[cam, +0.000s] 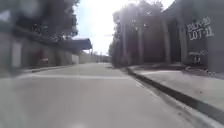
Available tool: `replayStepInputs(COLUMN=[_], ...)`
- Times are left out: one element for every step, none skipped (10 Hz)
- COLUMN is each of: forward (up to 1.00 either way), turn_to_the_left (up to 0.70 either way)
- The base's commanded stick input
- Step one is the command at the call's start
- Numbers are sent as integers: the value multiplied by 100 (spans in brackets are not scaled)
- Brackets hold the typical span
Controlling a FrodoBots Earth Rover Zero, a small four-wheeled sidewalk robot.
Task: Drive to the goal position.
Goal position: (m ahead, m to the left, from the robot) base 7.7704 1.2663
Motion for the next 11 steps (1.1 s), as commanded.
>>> replayStepInputs(forward=[100,100,100,100,100,100,100,100,100,100,100], turn_to_the_left=[0,0,0,0,0,0,0,0,0,0,0])
